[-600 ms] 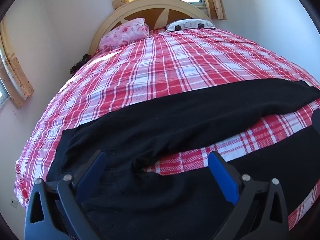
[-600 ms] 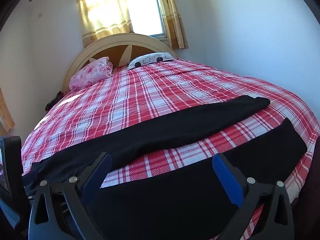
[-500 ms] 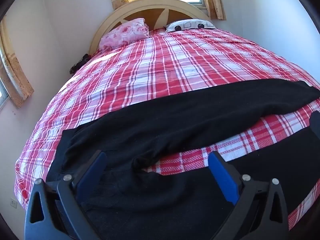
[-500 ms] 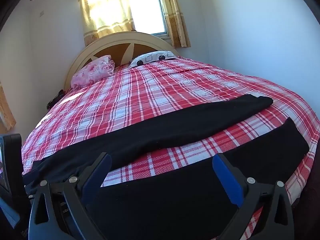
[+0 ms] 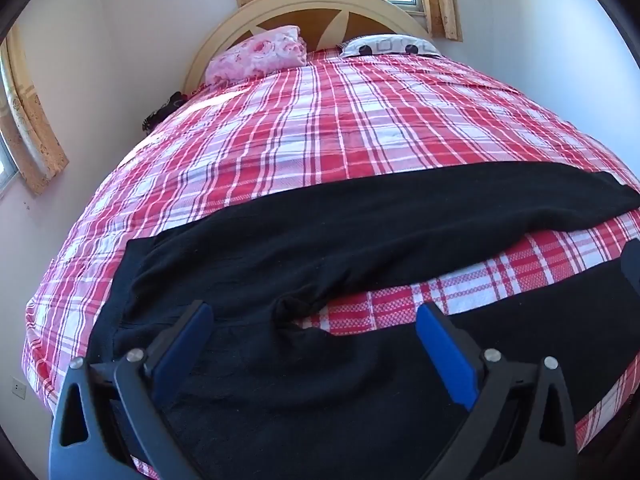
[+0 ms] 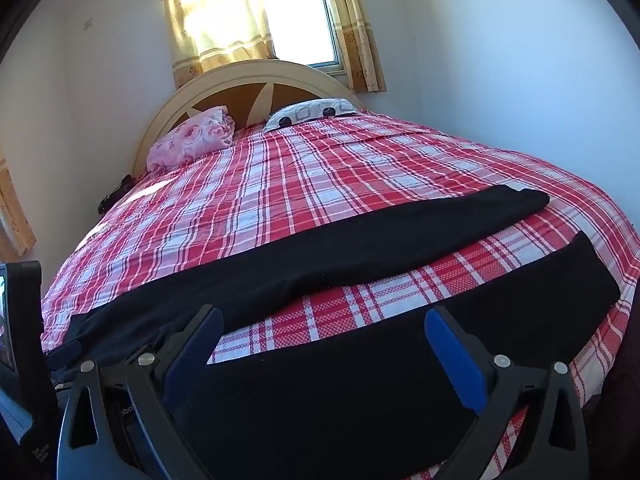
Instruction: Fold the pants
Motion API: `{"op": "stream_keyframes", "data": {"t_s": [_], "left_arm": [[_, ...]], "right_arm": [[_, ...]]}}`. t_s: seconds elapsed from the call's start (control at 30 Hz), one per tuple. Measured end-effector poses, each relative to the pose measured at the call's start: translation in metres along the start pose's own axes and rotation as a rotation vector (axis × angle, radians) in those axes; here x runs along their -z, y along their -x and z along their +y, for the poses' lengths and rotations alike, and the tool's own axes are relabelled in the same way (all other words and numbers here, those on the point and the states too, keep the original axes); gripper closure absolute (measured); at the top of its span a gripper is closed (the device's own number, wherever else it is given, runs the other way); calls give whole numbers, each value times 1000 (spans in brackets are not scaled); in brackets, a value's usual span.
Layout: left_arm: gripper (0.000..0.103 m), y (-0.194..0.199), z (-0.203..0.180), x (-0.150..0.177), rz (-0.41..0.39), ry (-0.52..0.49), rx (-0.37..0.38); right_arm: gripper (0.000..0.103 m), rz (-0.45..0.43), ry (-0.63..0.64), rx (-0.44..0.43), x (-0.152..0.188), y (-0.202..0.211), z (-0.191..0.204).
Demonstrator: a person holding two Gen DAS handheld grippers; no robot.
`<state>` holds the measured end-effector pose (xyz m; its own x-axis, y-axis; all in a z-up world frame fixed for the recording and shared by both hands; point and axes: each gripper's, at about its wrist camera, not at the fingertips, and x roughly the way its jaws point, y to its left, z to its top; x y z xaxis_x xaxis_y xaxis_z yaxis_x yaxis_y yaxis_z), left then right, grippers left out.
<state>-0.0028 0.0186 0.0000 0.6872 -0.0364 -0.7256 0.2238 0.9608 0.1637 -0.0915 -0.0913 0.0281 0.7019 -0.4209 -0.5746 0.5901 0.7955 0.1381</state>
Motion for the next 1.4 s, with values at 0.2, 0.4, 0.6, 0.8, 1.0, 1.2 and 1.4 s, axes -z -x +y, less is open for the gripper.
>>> {"op": "stream_keyframes", "data": {"t_s": [0.2, 0.4, 0.6, 0.8, 1.0, 1.2, 1.4], "left_arm": [[0, 1, 2, 0, -2, 2, 9], [0, 1, 2, 1, 0, 3, 10], [0, 0, 1, 1, 11, 6, 22], [0, -1, 1, 2, 14, 8, 20], [0, -1, 1, 2, 16, 5, 23], [0, -2, 1, 3, 22, 9, 29], [0, -3, 1, 3, 23, 7, 30]], "right_arm": [[1, 5, -1, -2, 1, 1, 0], [1, 6, 4, -2, 1, 1, 3], [1, 8, 4, -1, 2, 0, 3], [1, 6, 4, 1, 3, 0, 4], [1, 8, 4, 1, 3, 0, 3], [1, 14, 3, 0, 5, -2, 6], [1, 15, 2, 1, 6, -3, 6]]}}
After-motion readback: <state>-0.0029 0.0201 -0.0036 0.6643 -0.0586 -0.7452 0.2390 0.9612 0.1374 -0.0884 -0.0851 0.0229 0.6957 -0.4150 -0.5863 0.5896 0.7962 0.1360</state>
